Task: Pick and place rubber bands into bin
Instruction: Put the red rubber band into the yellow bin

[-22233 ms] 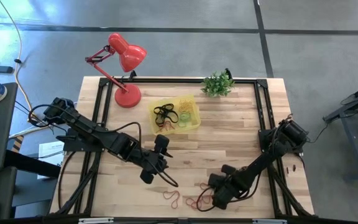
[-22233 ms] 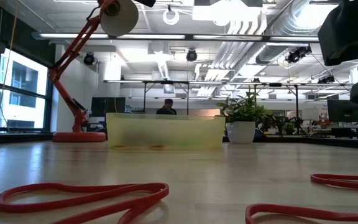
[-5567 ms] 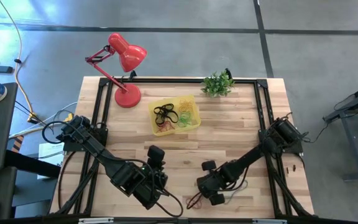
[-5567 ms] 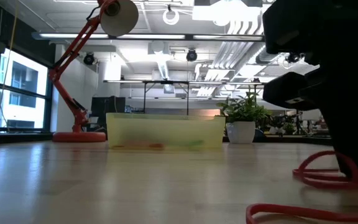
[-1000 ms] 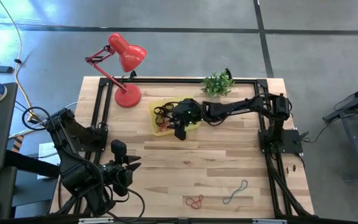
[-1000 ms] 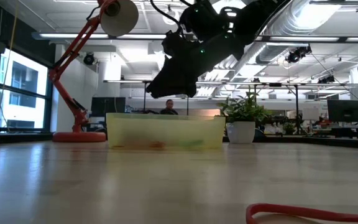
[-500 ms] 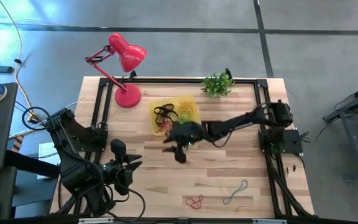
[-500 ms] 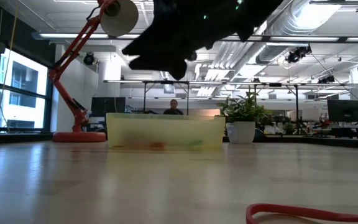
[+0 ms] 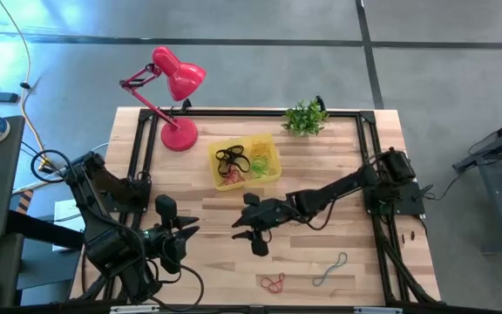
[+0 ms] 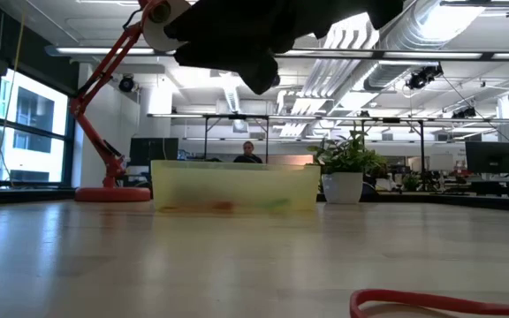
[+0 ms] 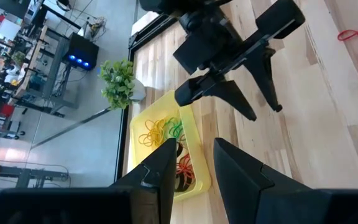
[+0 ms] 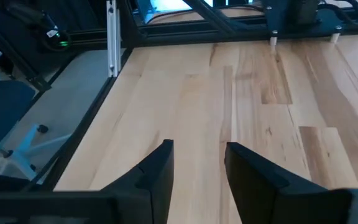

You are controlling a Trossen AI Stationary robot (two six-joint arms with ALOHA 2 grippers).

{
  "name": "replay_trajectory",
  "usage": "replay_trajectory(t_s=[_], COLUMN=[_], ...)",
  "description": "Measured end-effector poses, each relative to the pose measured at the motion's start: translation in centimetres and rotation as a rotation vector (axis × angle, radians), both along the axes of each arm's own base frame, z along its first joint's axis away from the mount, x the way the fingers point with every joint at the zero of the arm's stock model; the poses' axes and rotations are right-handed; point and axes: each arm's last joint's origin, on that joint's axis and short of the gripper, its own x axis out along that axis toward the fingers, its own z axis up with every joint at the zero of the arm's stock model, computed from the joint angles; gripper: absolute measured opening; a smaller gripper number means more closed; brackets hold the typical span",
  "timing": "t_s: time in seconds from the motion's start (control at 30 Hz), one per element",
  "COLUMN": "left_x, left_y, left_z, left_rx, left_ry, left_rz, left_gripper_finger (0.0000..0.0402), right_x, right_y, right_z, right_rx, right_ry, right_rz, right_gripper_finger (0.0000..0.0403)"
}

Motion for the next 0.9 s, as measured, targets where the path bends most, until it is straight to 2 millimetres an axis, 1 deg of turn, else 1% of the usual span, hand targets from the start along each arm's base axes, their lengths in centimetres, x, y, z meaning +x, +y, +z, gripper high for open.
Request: replay_trajectory(t_s=[0.33,0.53,0.63,0.73,0.9], left_x=[0.2,0.3,0.3,0.5,0.6], left_y=[-0.2,-0.3,-0.2,0.0,0.1], left_z=[0.0,0.1,0.1,0.0,0.0], left_rx=[-0.026,-0.034,-0.032,0.001,0.013], left_ry=[-0.024,-0.032,-0.03,0.0,0.011], left_rz=[-0.001,0.0,0.001,-0.014,-0.022], left_gripper_finger=[0.0097,0.0097,0.0097,0.0097,0.0097], right_x=[-0.4,-0.3,-0.3,-0.3,-0.3], right_y=[1.4,1.2,1.1,1.0,1.1], right_z=[0.0,0.1,0.1,0.1,0.1], right_rx=[0.002,0.003,-0.01,-0.021,-0.025], right_ry=[0.0,-0.005,-0.009,-0.012,-0.014], right_rz=[0.03,0.024,-0.005,-0.031,-0.028], right_gripper_finger=[0.0134,0.0134,0.0134,0.0135,0.0134])
